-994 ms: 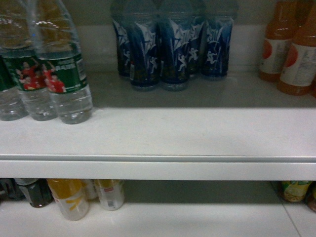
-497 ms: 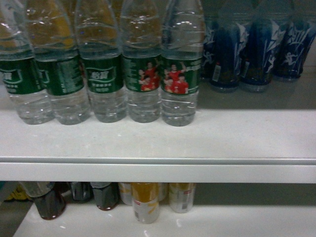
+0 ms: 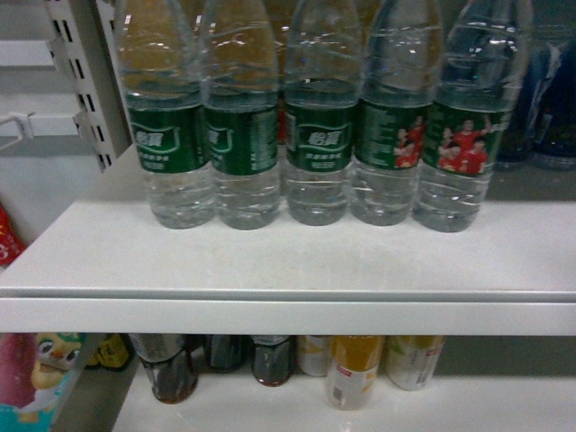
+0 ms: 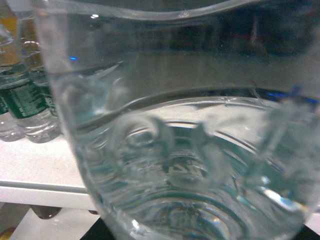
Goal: Move water from second to third shelf
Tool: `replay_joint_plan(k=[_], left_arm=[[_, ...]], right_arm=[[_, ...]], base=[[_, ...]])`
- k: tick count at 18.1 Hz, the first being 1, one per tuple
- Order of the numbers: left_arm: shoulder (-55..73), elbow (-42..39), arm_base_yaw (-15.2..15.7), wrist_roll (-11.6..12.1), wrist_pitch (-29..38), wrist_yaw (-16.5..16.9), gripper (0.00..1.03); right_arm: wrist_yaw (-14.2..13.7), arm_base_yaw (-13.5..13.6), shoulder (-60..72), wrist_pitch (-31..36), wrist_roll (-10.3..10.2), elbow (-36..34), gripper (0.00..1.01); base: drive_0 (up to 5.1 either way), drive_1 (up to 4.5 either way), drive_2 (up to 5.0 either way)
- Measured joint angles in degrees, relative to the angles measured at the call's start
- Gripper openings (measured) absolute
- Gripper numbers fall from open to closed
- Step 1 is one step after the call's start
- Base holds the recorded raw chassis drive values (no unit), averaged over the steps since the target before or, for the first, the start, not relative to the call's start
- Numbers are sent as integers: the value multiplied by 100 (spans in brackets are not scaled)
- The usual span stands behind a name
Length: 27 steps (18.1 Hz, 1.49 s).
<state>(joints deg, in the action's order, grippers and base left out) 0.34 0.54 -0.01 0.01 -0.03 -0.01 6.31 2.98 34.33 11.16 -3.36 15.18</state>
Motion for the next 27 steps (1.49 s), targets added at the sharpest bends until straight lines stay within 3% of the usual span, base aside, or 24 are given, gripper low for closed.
replay_joint_plan(k=[2, 5, 25, 26, 27], left_arm=[[0, 0, -4, -2, -39, -28, 98], [0, 0, -4, -2, -20, -17, 98], [0, 0, -4, -2, -17, -4, 98], [0, 0, -4, -2, -17, -4, 98], [0, 0, -4, -2, -17, -4, 98]], right_arm=[[103, 4, 2, 13, 0, 0, 41], [-2, 0, 0, -2, 0, 0, 41], [-2, 0, 0, -4, 0, 0, 41], [-114, 50, 7, 164, -42, -28, 41], [-446, 136, 4, 479, -142, -94, 41]], base=[[-497, 248, 248], [0, 0, 0], [0, 0, 0], [0, 0, 0], [0, 0, 0]])
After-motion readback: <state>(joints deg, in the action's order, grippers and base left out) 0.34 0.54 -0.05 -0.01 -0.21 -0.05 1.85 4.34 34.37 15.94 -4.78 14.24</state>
